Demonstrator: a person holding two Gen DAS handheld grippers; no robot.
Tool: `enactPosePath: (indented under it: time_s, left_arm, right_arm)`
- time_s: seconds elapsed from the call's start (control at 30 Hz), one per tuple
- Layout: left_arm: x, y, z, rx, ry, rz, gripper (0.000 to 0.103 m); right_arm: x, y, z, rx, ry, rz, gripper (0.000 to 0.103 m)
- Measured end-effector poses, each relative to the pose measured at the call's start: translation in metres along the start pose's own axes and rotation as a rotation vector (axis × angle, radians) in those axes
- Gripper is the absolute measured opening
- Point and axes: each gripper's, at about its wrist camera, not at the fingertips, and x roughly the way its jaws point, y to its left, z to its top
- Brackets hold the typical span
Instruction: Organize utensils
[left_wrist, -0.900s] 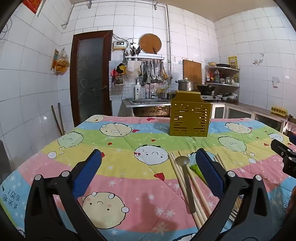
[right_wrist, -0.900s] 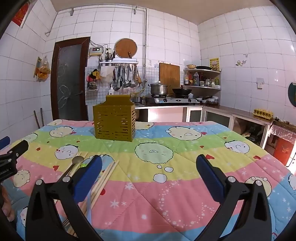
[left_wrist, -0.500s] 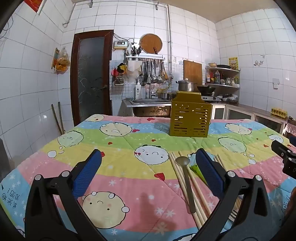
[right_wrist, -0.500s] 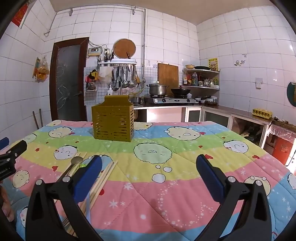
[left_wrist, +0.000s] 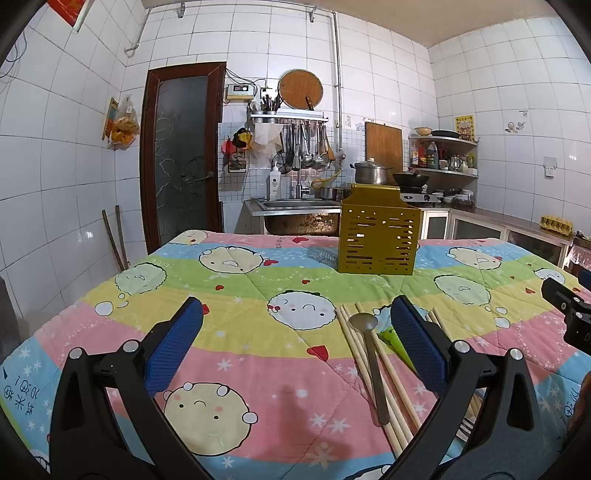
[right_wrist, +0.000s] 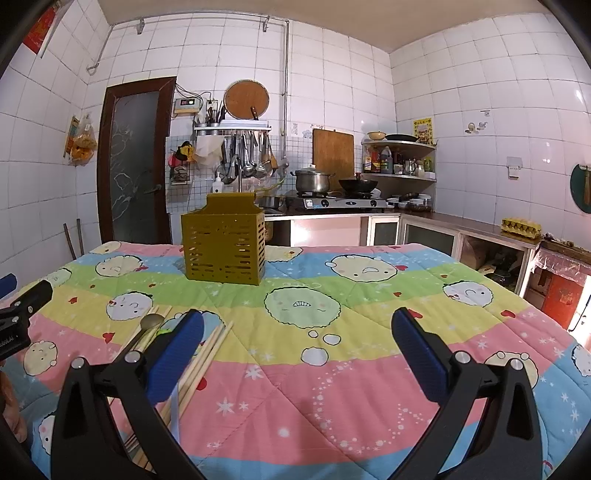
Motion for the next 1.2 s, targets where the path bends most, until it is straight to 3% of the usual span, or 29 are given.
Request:
enactPosePath:
  time_s: [1.2]
  left_arm:
    - [-0.0044, 0.0019, 0.0003, -0.009, -0.021, -0.004, 0.098]
  right_arm:
    - [-0.0066, 0.0067, -0.0038, -0.020, -0.047, -0.023, 0.099]
